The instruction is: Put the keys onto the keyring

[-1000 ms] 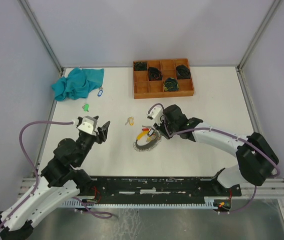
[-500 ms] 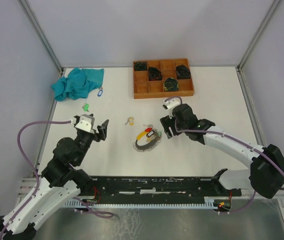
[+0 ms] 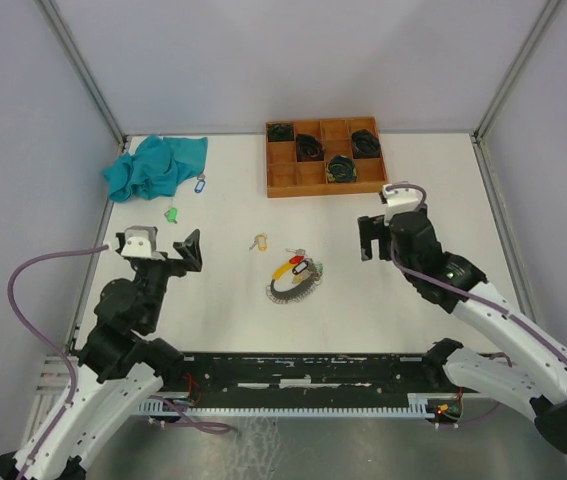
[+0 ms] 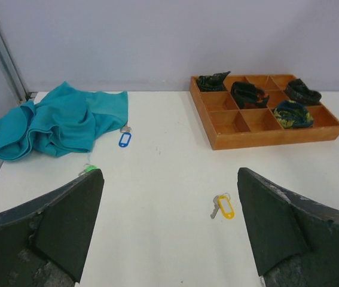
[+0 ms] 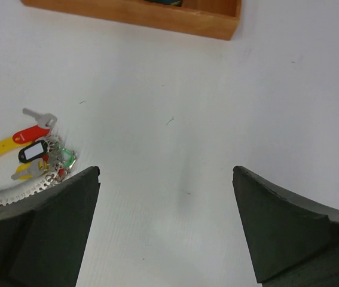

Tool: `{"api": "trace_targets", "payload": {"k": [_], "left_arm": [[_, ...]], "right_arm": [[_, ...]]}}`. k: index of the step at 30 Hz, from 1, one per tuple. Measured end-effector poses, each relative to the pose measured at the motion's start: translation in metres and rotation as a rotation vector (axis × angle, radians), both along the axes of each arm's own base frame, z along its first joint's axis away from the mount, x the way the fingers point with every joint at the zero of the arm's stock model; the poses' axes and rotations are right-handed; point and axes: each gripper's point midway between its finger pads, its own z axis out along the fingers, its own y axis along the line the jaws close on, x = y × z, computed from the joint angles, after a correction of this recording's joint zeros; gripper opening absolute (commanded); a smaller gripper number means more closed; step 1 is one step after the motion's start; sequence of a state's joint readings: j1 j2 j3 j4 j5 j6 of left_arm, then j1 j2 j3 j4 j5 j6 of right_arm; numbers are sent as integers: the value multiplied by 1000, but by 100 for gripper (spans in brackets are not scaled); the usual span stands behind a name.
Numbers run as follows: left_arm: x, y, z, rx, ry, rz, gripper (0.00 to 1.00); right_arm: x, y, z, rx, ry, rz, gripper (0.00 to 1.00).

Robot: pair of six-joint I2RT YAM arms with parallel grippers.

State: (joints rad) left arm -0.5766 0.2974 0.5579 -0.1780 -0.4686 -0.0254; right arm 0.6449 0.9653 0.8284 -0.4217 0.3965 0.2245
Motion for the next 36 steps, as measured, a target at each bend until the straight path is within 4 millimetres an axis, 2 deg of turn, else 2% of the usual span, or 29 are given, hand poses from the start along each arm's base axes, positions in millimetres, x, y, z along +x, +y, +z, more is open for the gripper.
{"api": "trace_targets", "payload": {"k": [7,11,15,25,36], "left_arm": [[-21,16,28,-134,-115,13,99],[-37,25,47,-197,-215,3,99],[-44,30,53,-224,-265,5,99],[-39,38,45,-215,-233,66,99],[-39,36,45,-211,-230,57,99]], "right_arm": [[-25,-49,39,1,-122,-136,100],[-38,-70,54,28,-190,-189,100],[-50,-85,66,70,-255,-225,100],[-54,-90,61,72,-265,-236,100],[-50,-87,53,49,-237,-233,100]]}}
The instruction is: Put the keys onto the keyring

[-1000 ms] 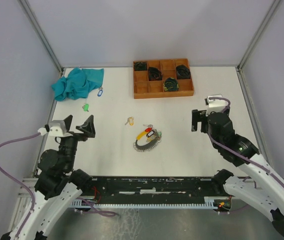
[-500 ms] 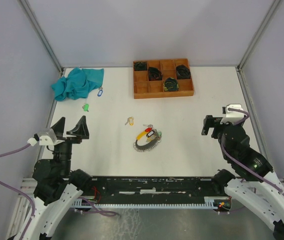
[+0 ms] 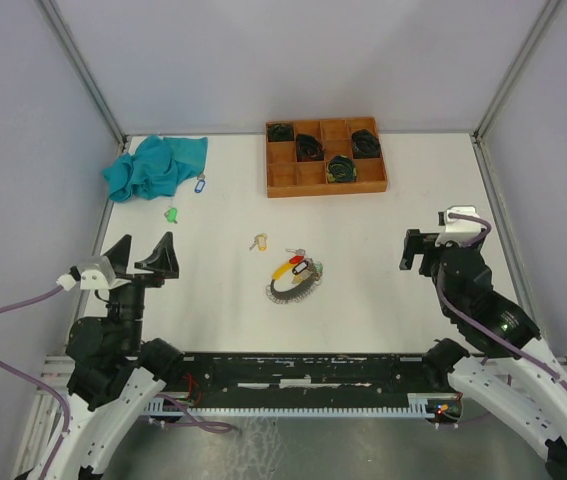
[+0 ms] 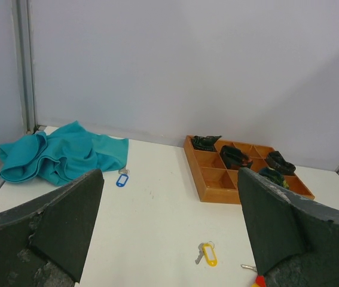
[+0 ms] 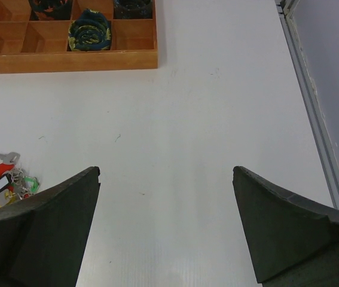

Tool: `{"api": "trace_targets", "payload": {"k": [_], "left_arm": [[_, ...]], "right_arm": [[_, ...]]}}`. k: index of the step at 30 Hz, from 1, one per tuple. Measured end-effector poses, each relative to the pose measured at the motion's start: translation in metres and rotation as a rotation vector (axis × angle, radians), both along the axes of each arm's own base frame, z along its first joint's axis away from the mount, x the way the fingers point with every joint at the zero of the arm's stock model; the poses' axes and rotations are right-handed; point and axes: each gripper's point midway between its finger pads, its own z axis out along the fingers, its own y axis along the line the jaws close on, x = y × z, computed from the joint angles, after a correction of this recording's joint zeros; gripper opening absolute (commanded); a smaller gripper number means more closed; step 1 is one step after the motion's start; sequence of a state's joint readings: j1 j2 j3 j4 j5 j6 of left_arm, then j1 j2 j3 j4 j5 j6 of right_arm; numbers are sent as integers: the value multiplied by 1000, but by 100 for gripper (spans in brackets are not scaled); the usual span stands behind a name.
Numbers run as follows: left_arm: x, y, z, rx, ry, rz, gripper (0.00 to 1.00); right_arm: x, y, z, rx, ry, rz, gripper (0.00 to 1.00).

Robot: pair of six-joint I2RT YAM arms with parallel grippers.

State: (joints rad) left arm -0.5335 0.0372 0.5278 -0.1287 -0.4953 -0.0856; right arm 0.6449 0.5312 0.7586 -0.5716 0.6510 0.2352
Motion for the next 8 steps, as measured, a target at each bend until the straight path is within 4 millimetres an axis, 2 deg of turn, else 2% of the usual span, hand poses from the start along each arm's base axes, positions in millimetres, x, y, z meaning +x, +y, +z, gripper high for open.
{"api": "trace_targets", "payload": {"k": [8], "left_arm": [[0,-3,0,5,-3,-14,99]], "right_arm": [[0,1,-1,-1,4,4,100]]}}
